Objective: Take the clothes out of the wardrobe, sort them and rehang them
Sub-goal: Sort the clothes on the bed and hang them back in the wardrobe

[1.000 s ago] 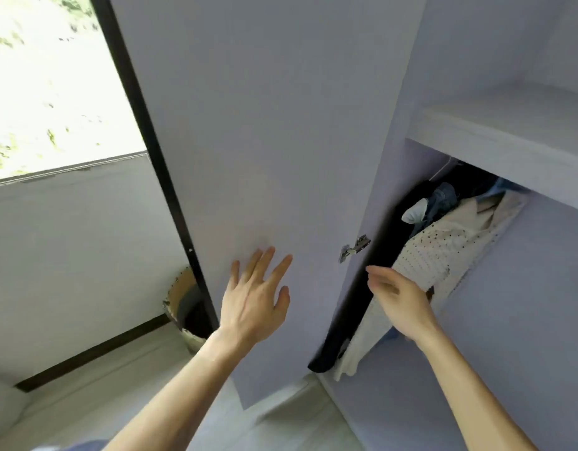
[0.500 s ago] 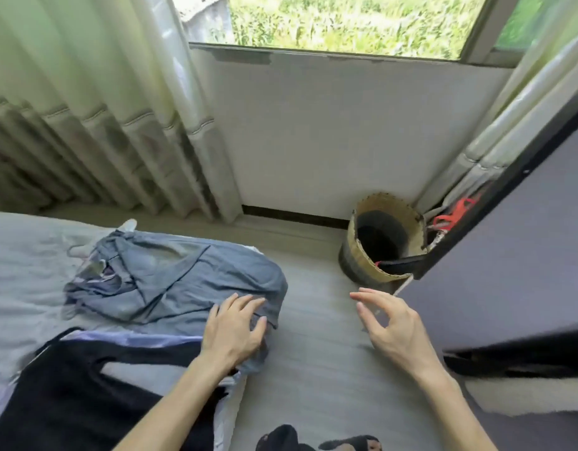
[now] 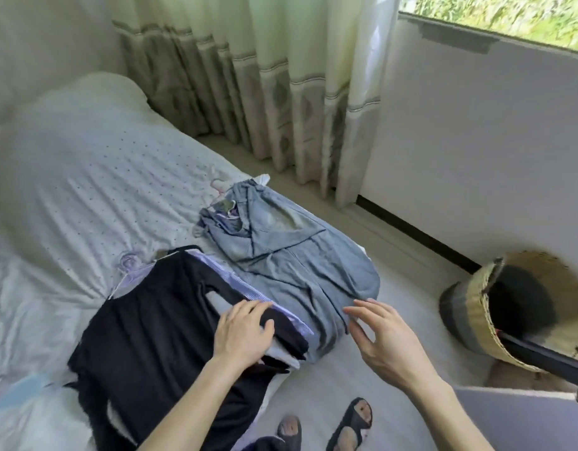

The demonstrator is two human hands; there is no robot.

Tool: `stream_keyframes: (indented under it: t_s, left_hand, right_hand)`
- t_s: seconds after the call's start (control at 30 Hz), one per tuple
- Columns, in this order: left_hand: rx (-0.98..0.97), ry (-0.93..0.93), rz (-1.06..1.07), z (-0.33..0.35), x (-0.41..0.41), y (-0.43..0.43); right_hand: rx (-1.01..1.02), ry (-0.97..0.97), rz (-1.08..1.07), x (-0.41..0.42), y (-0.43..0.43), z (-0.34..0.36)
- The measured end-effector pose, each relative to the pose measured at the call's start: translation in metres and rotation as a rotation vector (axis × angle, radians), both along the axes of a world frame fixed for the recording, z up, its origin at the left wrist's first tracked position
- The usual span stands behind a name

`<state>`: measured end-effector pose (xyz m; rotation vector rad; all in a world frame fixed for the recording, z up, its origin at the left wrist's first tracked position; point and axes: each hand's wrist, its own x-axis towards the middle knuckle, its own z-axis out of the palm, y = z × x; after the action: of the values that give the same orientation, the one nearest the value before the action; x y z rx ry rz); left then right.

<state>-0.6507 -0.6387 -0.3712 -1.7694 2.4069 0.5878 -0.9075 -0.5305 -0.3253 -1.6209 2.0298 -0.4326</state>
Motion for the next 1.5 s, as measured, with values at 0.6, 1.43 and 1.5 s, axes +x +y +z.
stream_keyframes:
  t_s: [0.6,1.43,1.5]
  left_hand:
    - [0.084,-0.046,0.299,-0.033,0.032,-0.116]
    - [0.340,0.075,0.519,-0.271,0.142,-0.500]
    - [0.356,0.173,0.555,-0.282,0.138,-0.506]
  right_hand:
    - [0.141,0.136,0.391,0.004,-0.205,-0.042]
    - [0.671,0.384,0.341,0.093,-0.409,-0.291]
    - [0.649,0.393,0.317,0.095,-0.401,-0.297]
